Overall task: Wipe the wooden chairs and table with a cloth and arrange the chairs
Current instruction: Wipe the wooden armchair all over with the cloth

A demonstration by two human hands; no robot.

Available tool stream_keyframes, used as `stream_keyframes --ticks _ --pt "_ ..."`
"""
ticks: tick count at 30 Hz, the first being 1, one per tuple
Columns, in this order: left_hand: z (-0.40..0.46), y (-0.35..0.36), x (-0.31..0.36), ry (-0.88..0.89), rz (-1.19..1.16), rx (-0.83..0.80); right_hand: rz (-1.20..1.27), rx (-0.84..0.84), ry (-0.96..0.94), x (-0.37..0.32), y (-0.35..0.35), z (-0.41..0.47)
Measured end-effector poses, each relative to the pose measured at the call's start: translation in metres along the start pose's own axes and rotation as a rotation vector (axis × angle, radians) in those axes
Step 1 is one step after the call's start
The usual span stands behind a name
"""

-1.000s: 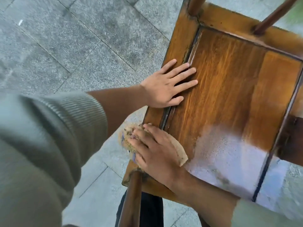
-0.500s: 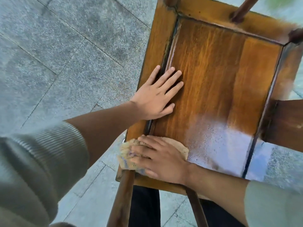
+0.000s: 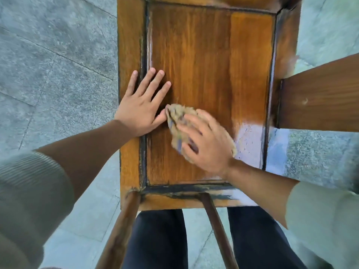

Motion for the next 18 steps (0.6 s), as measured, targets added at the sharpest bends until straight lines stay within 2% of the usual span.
stream_keyframes --ticks 2,3,4,5,7,9,11,13,14,15,18 --pt "-0.003 -0.001 -0.001 -0.001 0.000 -0.017 -0.026 -0.226 -0.420 -0.021 0.012 -0.046" --pt "-0.001 -0.002 -0.003 0.000 0.004 -0.035 -0.066 -0.288 -0.541 -0.011 0.012 -0.063" --pt "0.000 -0.002 -0.005 -0.012 0.008 -0.062 -0.120 -0.319 -0.577 0.007 0.009 -0.074" --pt "0.005 -0.002 -0.004 -0.013 0.000 -0.087 -0.184 -0.319 -0.520 0.031 0.004 -0.080" --pt "0.007 -0.003 0.007 -0.006 -0.017 -0.145 -0.251 -0.220 -0.181 0.083 -0.016 -0.085" --pt "0.006 -0.009 0.011 -0.020 -0.030 -0.181 -0.162 -0.007 0.330 0.123 -0.046 -0.080" --pt "0.010 -0.015 0.011 -0.048 -0.029 -0.211 -0.079 0.173 0.772 0.129 -0.060 -0.070" --pt "0.016 -0.017 0.016 -0.085 -0.023 -0.257 -0.098 0.229 1.034 0.105 -0.053 -0.063" --pt "0.017 -0.018 0.018 -0.102 -0.020 -0.278 -0.102 0.237 1.032 0.086 -0.046 -0.056" --pt "0.021 -0.017 0.022 -0.106 -0.006 -0.293 -0.082 0.217 0.942 0.069 -0.039 -0.051" --pt "0.030 -0.020 0.015 -0.138 0.043 -0.266 -0.082 -0.010 0.240 0.013 -0.010 -0.040"
Point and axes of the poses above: each hand's wrist, its own z-axis towards the middle knuckle, its own y-axis out of the palm, x = y × z, the point moved 7 cm from there along z, towards the middle knuckle, and after that the axes turned 7 degrees about -z, right-handed, at the moved point
